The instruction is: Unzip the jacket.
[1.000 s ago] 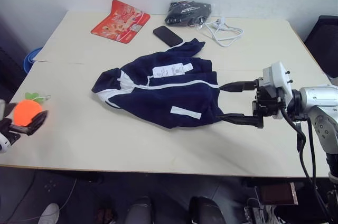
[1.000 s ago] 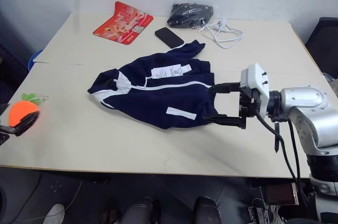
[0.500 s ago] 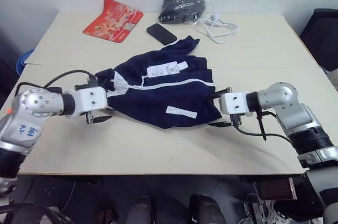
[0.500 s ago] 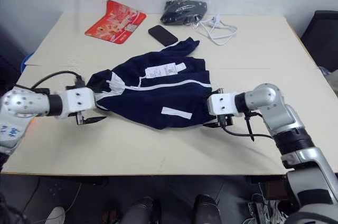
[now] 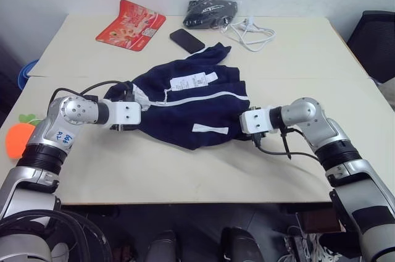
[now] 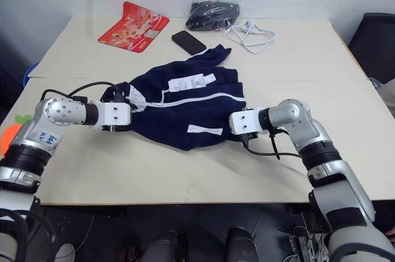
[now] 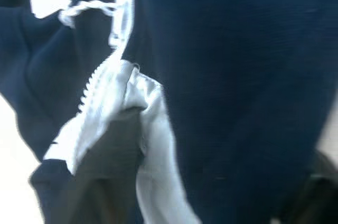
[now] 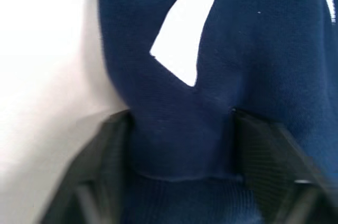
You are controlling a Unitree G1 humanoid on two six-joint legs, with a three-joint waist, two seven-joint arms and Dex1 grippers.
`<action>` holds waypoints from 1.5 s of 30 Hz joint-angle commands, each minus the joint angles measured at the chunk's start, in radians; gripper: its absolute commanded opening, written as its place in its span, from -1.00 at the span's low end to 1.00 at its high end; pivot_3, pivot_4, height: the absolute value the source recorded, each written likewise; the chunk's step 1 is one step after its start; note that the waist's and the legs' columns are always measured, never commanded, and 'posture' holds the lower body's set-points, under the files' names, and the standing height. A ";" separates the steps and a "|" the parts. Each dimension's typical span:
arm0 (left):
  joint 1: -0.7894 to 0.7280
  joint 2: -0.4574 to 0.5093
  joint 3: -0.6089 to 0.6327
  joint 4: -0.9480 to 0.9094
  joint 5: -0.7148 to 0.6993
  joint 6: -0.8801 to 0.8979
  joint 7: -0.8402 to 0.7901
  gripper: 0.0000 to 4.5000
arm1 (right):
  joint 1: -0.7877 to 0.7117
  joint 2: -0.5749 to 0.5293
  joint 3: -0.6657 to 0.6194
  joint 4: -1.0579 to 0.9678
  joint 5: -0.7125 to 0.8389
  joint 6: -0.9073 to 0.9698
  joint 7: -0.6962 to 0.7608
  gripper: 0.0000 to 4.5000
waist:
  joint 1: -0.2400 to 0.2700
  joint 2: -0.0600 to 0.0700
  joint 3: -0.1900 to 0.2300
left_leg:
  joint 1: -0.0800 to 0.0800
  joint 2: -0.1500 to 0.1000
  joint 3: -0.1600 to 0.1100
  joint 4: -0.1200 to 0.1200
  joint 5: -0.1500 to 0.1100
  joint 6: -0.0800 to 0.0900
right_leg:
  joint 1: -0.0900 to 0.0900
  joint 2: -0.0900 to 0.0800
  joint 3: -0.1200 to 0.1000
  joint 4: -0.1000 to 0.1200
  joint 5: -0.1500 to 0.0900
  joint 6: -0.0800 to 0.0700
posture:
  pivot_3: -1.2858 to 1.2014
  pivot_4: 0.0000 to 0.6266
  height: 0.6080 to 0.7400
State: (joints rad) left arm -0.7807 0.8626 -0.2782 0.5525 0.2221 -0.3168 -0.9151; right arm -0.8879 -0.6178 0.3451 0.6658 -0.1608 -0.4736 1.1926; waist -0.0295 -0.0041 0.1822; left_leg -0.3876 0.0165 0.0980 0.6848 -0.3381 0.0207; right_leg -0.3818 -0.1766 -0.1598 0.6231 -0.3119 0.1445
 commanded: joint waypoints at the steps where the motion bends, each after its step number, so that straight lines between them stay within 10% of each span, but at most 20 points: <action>1: 0.038 0.016 0.033 -0.064 -0.018 -0.011 -0.020 -0.30 | -0.004 -0.040 -0.003 0.018 -0.013 -0.022 0.027 -0.35 | 0.000 0.000 0.000 | 0.000 0.000 0.000 0.000 0.000 0.000 | 0.000 0.000 0.000 0.000 0.000 0.000 | 0.03 -0.52 1.00; 6: 0.110 0.037 0.049 -0.153 -0.022 -0.040 -0.042 -0.99 | 0.040 -0.129 -0.023 -0.036 0.039 -0.014 0.142 -0.99 | 0.004 0.000 0.000 | -0.001 -0.001 -0.003 0.000 0.000 0.000 | 0.001 -0.001 0.000 0.000 0.000 0.000 | 0.03 -0.52 1.00; 17: 0.403 0.094 0.097 -0.572 -0.159 0.005 -0.131 -1.00 | 0.540 -0.519 -0.185 -0.768 0.472 0.469 0.361 -0.99 | 0.028 0.000 0.000 | 0.000 -0.002 -0.007 0.000 -0.001 0.002 | 0.005 -0.002 -0.001 -0.003 0.000 0.000 | 0.03 -0.52 1.00; 34: 0.652 0.117 0.184 -0.806 -0.081 0.219 0.001 -1.00 | 0.850 -0.517 -0.313 -0.972 0.389 0.539 0.127 -0.99 | 0.053 0.000 0.000 | 0.004 -0.001 -0.007 0.001 -0.001 0.002 | 0.006 -0.002 0.002 -0.003 0.000 0.000 | 0.03 -0.52 1.00; 45: 0.781 0.133 0.309 -0.916 -0.180 0.343 -0.009 0.43 | 0.826 -0.549 -0.382 -0.976 0.461 0.603 0.190 0.61 | 0.045 0.000 0.000 | 0.004 0.000 -0.008 0.001 -0.001 0.002 | 0.006 -0.001 0.002 -0.003 0.000 0.000 | 0.03 -0.52 1.00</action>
State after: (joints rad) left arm -0.0405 0.9756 -0.0048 -0.3396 0.0575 0.0005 -0.9088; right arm -0.0565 -1.1399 0.0154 -0.2882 0.2706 0.1169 1.3721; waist 0.0156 -0.0036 0.1821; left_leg -0.3832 0.0169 0.0902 0.6853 -0.3391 0.0229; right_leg -0.3756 -0.1779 -0.1576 0.6200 -0.3119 0.1444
